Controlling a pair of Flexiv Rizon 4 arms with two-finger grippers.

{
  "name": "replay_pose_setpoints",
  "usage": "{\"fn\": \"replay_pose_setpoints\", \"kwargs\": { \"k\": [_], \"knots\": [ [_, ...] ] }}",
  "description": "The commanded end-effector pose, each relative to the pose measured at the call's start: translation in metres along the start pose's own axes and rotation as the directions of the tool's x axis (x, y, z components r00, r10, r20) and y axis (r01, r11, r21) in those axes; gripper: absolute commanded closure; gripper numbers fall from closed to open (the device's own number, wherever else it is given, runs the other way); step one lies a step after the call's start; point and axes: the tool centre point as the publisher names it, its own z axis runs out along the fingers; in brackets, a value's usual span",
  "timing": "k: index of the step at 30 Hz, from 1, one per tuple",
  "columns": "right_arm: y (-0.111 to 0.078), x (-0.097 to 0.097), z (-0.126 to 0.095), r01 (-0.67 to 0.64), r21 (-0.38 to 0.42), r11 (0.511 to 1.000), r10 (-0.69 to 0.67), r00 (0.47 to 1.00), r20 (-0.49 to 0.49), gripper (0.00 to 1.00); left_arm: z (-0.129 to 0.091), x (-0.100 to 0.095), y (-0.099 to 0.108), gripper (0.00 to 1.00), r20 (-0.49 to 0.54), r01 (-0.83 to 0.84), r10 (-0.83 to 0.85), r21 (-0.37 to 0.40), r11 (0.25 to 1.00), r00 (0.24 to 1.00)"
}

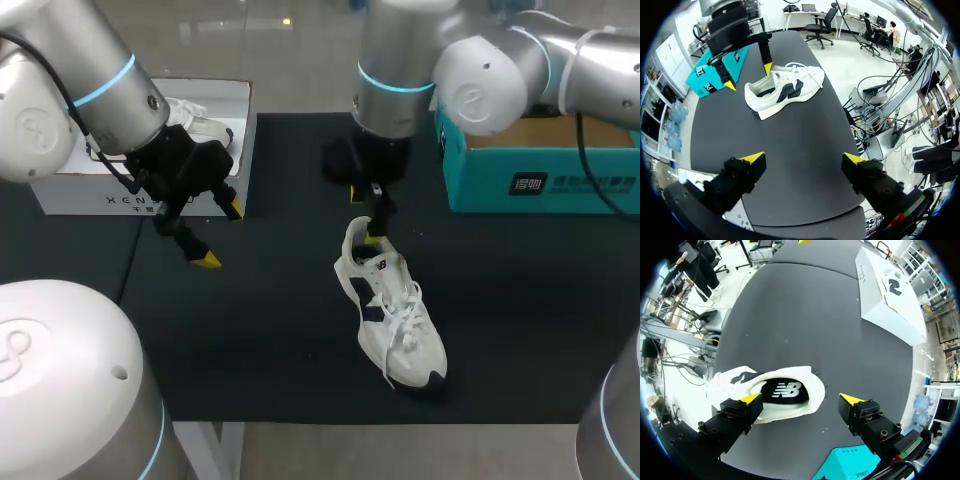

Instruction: Take the shoe out of the shoebox, open the shoe tongue, remove and reinsert the insole, then place the shoe into the shoebox

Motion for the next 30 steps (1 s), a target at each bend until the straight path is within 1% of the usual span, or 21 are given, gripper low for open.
{"fn": "replay_pose_setpoints", "kwargs": {
  "k": [1, 12, 18, 24, 25, 26, 27, 29, 30],
  "knots": [
    [0.003, -0.009, 0.015, 0.001, -0.011, 1.0, -0.002, 1.0, -0.014, 0.0, 0.0, 0.0, 0.0, 0.0, -0.001, 0.0, 0.0, -0.002, 1.0, 1.0],
    [-0.002, -0.019, 0.034, 0.001, -0.031, 1.0, -0.003, 0.999, -0.047, 0.0, 0.0, 0.0, 0.0, 0.0, -0.001, 0.0, 0.0, -0.002, 1.0, 1.0],
    [-0.004, -0.024, 0.038, -0.002, -0.033, 0.999, 0.0, 0.998, -0.058, 0.0, 0.0, 0.0, 0.0, 0.0, -0.001, 0.0, 0.0, -0.002, 1.0, 1.0],
    [-0.008, -0.025, 0.043, -0.008, -0.031, 0.999, 0.006, 0.998, -0.07, 0.0, 0.0, 0.0, 0.0, 0.0, -0.001, 0.0, 0.0, -0.002, 1.0, 1.0],
    [-0.009, -0.024, 0.045, -0.017, -0.029, 0.999, 0.015, 0.996, -0.083, 0.05, 0.0, 0.0, 0.0, 0.0, -0.001, 0.0, 0.0, -0.002, 1.0, 1.0],
    [-0.01, -0.024, 0.046, -0.024, -0.032, 0.999, 0.021, 0.996, -0.084, 0.18, 0.0, 0.0, 0.0, 0.0, -0.001, 0.0, 0.0, -0.002, 1.0, 1.0],
    [-0.01, -0.024, 0.046, -0.023, -0.033, 0.999, 0.021, 0.996, -0.083, 0.5, 0.0, 0.0, 0.0, 0.0, -0.001, 0.0, 0.0, -0.002, 1.0, 1.0],
    [-0.012, -0.023, 0.048, -0.032, -0.033, 0.999, 0.029, 0.995, -0.096, 0.58, 0.0, 0.0, 0.0, 0.0, -0.001, 0.0, 0.0, -0.002, 1.0, 1.0],
    [-0.012, -0.022, 0.048, -0.032, -0.033, 0.999, 0.029, 0.995, -0.097, 0.65, 0.0, 0.0, 0.0, 0.0, -0.001, 0.0, 0.0, -0.002, 1.0, 1.0]
  ]
}}
